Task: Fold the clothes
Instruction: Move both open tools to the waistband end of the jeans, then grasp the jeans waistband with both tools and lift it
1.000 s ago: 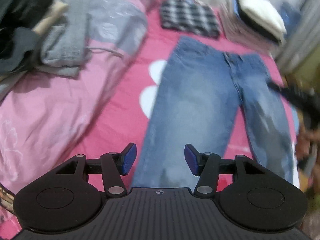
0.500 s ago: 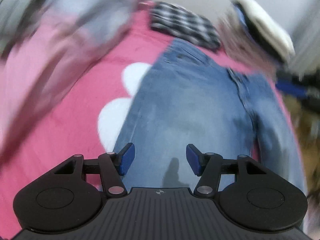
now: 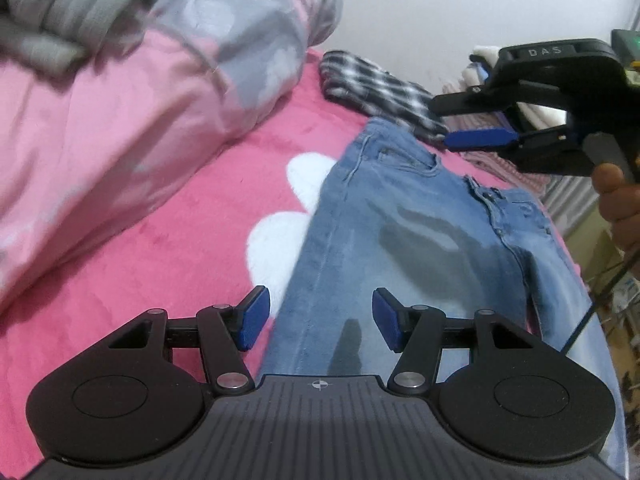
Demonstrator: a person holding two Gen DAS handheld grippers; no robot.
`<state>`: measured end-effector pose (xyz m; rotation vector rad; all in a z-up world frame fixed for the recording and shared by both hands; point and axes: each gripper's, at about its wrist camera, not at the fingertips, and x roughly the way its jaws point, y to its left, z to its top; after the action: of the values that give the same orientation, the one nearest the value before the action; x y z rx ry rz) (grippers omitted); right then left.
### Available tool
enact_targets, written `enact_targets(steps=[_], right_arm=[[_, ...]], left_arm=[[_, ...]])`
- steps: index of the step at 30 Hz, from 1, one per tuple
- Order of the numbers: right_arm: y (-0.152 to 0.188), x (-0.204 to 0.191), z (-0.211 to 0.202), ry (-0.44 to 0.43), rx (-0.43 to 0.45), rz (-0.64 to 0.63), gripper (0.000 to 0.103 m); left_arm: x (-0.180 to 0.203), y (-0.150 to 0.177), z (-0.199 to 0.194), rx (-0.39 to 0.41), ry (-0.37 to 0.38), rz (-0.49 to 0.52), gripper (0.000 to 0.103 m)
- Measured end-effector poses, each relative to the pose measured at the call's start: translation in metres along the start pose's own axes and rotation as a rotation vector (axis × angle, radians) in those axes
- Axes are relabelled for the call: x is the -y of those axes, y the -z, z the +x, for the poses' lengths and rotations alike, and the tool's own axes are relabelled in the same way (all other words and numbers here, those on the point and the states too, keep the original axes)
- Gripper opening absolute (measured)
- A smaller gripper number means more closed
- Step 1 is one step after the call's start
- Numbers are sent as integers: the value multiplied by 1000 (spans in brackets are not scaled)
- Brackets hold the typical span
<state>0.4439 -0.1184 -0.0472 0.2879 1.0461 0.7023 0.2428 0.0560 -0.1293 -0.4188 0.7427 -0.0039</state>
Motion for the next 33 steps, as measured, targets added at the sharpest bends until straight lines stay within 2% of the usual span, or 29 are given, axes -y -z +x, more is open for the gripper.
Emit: enact_targets(steps=[5,6,8,9,10,13,16,19,23,27,28,30,33], right_arm=[[-12,-6,33,66,-56,-3,41],[-15,-6,40,92,-65,-12,42],[-22,-6,53,143,-85,-30,43],[-25,-6,60,171,-96,-36,43],[-29,-6,68,198,-107,-43,43],[-38,-8,89,286,-125,-73,48],[-45,-9,110,362,-133,-79,60],[-50,-13,131,426,-143,-112,63],[-50,-22,150,477,-173,-172,75],[-46,-31,156,532,-188,-236,74],[-45,-31,155,536,-187,-235,73],[-44,-31,154,544,-182,-246,71],[-41,-31,152,554,-171,-256,66]], left_arm=[[-5,8,3,18,47,24,54],[-4,10,3,21,49,32,47],[-3,12,4,25,53,45,39],[-3,14,4,28,54,48,32],[-4,15,4,31,56,43,21],[-11,16,4,38,72,-3,11],[-13,16,-1,43,116,-39,9],[-10,18,0,32,159,-37,9],[-10,21,4,8,157,-40,14],[-7,21,4,7,149,-39,14],[-6,20,3,9,147,-38,11],[-6,20,-1,20,176,-58,5],[-2,18,-10,56,215,-56,3]])
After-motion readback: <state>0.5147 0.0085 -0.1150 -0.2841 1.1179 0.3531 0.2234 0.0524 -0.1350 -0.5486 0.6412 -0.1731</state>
